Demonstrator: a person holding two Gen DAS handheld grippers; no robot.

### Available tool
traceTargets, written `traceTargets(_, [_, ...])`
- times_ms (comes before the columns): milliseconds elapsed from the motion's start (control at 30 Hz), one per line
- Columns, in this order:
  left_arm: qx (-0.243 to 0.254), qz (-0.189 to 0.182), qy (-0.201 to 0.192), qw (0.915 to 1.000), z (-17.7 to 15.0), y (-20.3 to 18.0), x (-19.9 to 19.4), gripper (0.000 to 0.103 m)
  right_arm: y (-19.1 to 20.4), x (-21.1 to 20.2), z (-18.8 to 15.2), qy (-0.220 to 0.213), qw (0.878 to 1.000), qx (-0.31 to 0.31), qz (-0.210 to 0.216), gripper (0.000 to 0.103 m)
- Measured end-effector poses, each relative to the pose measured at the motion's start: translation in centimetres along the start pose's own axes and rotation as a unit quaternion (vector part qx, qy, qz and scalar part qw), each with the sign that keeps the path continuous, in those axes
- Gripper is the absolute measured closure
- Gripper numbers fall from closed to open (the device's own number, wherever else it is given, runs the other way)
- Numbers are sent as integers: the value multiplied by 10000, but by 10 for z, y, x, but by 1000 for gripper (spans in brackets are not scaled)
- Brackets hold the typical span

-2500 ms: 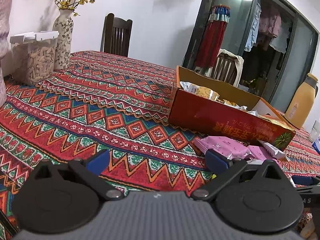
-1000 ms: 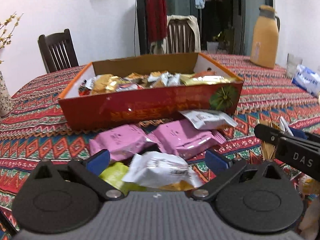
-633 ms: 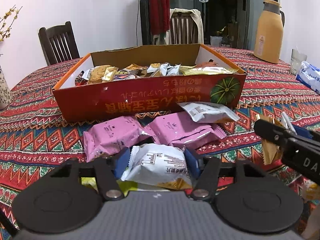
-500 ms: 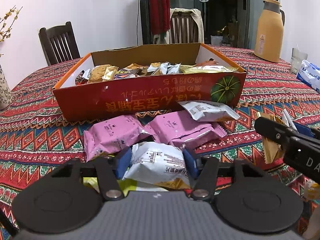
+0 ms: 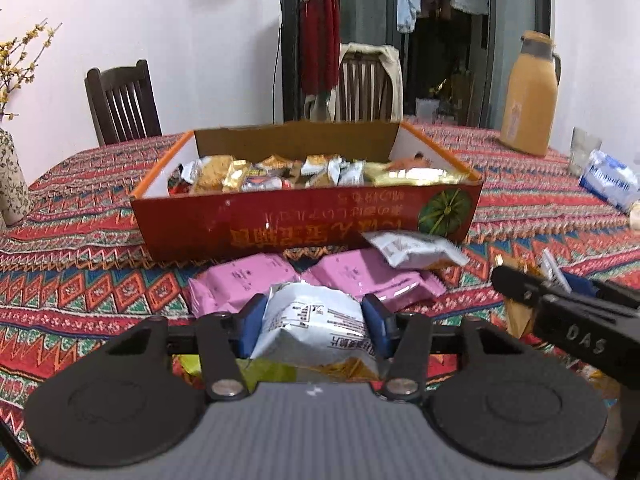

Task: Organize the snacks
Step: 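Grasp the white printed packet with the left tool while the right tool holds its packet, then carry both held packets over the cardboard box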

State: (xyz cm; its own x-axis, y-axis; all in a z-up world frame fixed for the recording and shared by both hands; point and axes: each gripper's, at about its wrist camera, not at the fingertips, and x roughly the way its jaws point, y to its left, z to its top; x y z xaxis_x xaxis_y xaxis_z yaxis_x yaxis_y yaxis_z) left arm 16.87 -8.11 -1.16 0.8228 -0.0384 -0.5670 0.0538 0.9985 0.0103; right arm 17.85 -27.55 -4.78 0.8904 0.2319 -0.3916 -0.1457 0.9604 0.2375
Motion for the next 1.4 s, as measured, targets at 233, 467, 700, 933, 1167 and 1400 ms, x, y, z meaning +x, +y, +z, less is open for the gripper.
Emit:
traceTargets(233, [-94,-103,-321,9994,14,15,-16,50,10,-6,1,-12,9998,-181,5,53])
traceTargets(467, [-200,-99,-623,9978,38,30,-19,50,36,-12,38,-360,9983,-459,54,53])
traceTargets(700, [-235,-74,-907,9956,67,42,-16,50,53,10,76,-501,9972,-560,37,53])
traceTargets(933, [-278,4,-1087,9937,100,53,-2,50,69,39,105,-531,9962,-686,-55,53])
traceTargets(1167, [-361,116,-1104,9932,121,60,28,50,74,81,126,-502,9967,-624,-148,53])
traceTargets(1400, [-658,224,-1027,9923,125,77,77,50,70,126,120,-411,9978,-495,-148,53])
